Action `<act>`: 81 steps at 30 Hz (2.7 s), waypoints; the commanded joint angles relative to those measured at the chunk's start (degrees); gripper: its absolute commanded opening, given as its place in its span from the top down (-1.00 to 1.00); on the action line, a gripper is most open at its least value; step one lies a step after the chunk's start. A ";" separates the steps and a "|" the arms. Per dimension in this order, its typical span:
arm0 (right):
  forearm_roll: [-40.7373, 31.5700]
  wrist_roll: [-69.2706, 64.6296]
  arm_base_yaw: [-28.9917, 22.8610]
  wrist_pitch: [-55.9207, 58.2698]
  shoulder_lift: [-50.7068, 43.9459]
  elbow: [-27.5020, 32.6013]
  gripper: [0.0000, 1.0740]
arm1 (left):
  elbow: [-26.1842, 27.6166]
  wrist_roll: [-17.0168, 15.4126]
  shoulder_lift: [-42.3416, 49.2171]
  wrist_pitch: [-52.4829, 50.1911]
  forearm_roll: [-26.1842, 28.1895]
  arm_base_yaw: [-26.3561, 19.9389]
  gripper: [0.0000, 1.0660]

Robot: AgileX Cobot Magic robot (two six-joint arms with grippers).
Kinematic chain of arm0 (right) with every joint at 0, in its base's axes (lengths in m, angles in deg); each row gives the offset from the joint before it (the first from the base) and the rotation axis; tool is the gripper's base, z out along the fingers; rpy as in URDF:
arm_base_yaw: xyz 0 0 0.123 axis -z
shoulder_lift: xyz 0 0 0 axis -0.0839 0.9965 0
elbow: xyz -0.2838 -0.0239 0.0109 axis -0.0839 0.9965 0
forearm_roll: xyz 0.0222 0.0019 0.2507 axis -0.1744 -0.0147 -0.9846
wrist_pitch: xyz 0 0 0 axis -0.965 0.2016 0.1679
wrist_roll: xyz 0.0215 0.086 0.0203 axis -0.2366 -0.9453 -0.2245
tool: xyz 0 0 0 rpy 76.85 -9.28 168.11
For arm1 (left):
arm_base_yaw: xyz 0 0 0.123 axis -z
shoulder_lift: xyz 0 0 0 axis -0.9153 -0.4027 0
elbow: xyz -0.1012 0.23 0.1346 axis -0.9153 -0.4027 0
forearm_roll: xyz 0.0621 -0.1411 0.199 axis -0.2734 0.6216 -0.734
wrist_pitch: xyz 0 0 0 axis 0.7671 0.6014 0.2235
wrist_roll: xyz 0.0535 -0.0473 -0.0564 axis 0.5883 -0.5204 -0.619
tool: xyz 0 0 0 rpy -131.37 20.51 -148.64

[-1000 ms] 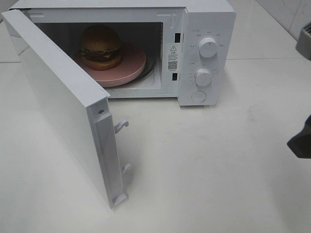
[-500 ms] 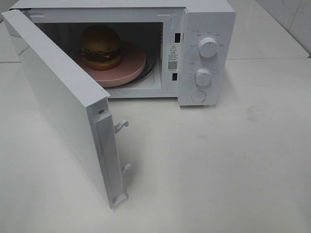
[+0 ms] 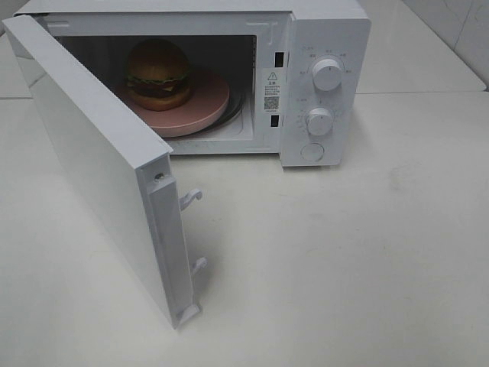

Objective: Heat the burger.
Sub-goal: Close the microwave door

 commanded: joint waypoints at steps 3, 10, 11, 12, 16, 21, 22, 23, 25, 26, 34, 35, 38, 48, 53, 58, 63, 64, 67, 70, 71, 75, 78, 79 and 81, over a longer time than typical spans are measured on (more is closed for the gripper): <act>0.46 2.23 6.65 -0.80 -4.87 2.81 -0.42 | 0.06 0.00 0.06 -0.11 0.29 0.06 -0.61; 0.06 2.01 13.18 -4.64 -13.18 6.65 -0.42 | 0.06 0.00 0.06 -0.11 0.29 0.06 -0.61; 0.06 2.01 13.18 -4.64 -13.18 6.65 -0.42 | 0.06 0.00 0.06 -0.11 0.29 0.06 -0.61; 0.06 1.66 14.50 -5.27 -15.07 7.68 -0.42 | 0.06 0.00 0.06 -0.11 0.29 0.06 -0.61; -0.52 1.55 16.44 -7.05 -18.85 9.74 -0.42 | 0.06 0.00 0.06 -0.11 0.29 0.06 -0.61; -1.89 1.55 18.05 -8.31 -21.94 11.97 -0.42 | 0.06 0.00 0.06 -0.11 0.29 0.06 -0.61; -2.06 1.55 18.62 -8.59 -23.38 13.18 -0.42 | 0.06 0.00 0.06 -0.11 0.29 0.06 -0.61; -2.06 1.55 18.62 -8.59 -23.38 13.18 -0.42 | 0.06 0.00 0.06 -0.11 0.29 0.06 -0.61; -2.12 1.55 19.42 -8.42 -25.10 13.29 -0.42 | 0.06 0.00 0.06 -0.11 0.29 0.06 -0.61; -2.12 1.55 19.42 -8.42 -25.10 13.29 -0.42 | 0.06 0.00 0.06 -0.11 0.29 0.06 -0.61; -2.41 1.72 20.00 -8.42 -30.19 13.29 -0.42 | 0.06 0.00 0.06 -0.11 0.29 0.06 -0.61; -2.41 1.72 20.00 -8.42 -30.19 13.29 -0.42 | 0.06 0.00 0.06 -0.11 0.29 0.06 -0.61; -2.58 2.01 20.00 -8.42 -30.19 13.29 -0.42 | 0.06 -0.06 0.06 -0.11 0.29 0.06 -0.61; -2.58 2.01 20.00 -8.42 -30.19 13.29 -0.42 | 0.06 0.00 0.00 -0.11 0.29 0.06 -0.61; -2.58 2.01 20.00 -8.42 -30.19 13.29 -0.42 | 0.06 0.00 0.00 -0.11 0.29 0.06 -0.61; -2.58 2.01 20.00 -8.42 -30.19 13.29 -0.42 | 0.06 0.00 0.00 -0.11 0.29 0.06 -0.61; -2.58 2.01 20.00 -8.42 -30.19 13.29 -0.42 | 0.06 0.00 0.00 -0.11 0.29 0.06 -0.61; -2.58 2.01 20.00 -8.42 -30.19 13.29 -0.42 | 0.06 0.00 0.00 -0.11 0.29 0.06 -0.61; -2.58 2.01 20.00 -8.42 -30.19 13.29 -0.42 | 0.06 0.00 0.00 -0.11 0.29 0.06 -0.61; -2.58 2.01 20.00 -8.42 -30.19 13.29 -0.42 | 0.06 0.00 0.00 -0.11 0.29 0.06 -0.61; -2.58 2.01 20.00 -8.42 -30.19 13.29 -0.42 | 0.06 0.00 0.00 -0.11 0.29 0.06 -0.61; -2.58 2.01 20.00 -8.42 -30.19 13.29 -0.42 | 0.06 0.00 0.00 -0.11 0.29 0.06 -0.61; -2.58 2.01 20.00 -8.42 -30.19 13.29 -0.42 | 0.06 0.00 0.00 -0.11 0.29 0.06 -0.61; -2.58 2.01 20.00 -8.42 -30.19 13.29 -0.42 | 0.06 0.00 0.00 -0.11 0.29 0.06 -0.61; -2.58 2.01 20.00 -8.42 -30.19 13.29 -0.42 | 0.06 0.00 0.00 -0.11 0.29 0.06 -0.61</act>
